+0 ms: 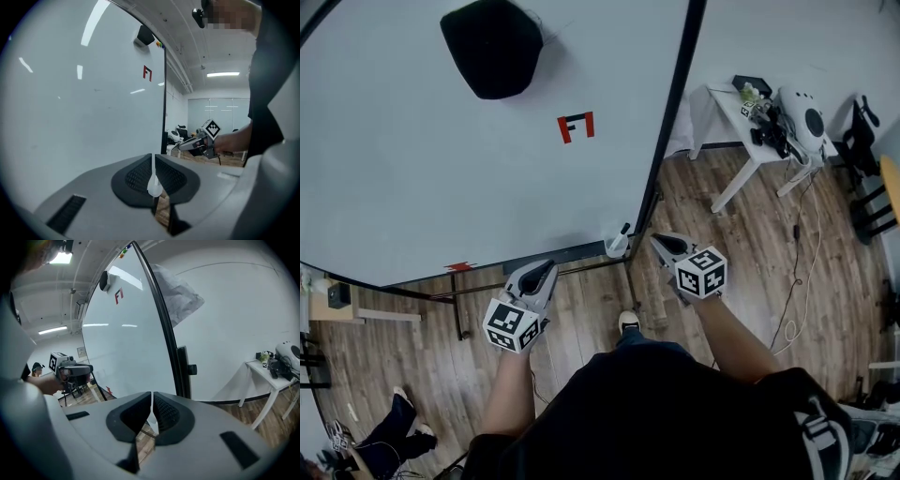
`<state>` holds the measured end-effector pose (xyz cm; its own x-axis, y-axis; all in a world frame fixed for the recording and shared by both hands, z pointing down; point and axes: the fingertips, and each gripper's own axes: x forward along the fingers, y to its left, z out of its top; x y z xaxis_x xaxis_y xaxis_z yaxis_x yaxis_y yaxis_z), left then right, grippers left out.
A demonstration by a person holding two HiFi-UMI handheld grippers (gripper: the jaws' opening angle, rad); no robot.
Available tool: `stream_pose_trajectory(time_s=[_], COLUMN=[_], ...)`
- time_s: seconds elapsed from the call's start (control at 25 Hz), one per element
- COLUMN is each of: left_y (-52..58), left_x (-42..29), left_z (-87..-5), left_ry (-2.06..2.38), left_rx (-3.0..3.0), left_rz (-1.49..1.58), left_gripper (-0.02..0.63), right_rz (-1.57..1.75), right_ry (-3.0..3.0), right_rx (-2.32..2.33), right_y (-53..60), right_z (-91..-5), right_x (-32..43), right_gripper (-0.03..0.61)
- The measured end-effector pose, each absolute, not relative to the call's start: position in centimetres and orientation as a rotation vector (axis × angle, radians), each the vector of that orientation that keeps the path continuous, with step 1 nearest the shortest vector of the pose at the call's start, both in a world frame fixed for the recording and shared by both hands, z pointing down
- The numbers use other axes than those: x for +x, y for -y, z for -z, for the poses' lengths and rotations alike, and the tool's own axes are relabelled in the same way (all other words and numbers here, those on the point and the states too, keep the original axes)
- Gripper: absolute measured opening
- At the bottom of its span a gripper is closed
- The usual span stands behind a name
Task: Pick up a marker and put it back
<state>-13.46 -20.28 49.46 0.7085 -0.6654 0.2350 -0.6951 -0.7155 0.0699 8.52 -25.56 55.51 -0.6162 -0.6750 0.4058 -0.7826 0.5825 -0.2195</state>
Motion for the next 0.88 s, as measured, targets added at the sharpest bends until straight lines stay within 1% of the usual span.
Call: stream_pose_trajectory(time_s=[0.28, 0.88], left_y=[21.5, 24.2], left_x=[-13.4, -12.9], left_z=[-50.6, -52.6], left_ry=[1.107, 1.098], left_rx=[2.732, 2.677], left_rz=[-0.311, -0.339], left_gripper=[0.032, 0.032], right_rz=[-0.607, -0.76], right_ry=[2.498, 2.423], right_rx=[1.189, 1.155], right_y=[27.9, 31.6], right_z=[-58.4, -64.7], right_x=[8.1, 6.6], right_gripper=[0.04, 0.074])
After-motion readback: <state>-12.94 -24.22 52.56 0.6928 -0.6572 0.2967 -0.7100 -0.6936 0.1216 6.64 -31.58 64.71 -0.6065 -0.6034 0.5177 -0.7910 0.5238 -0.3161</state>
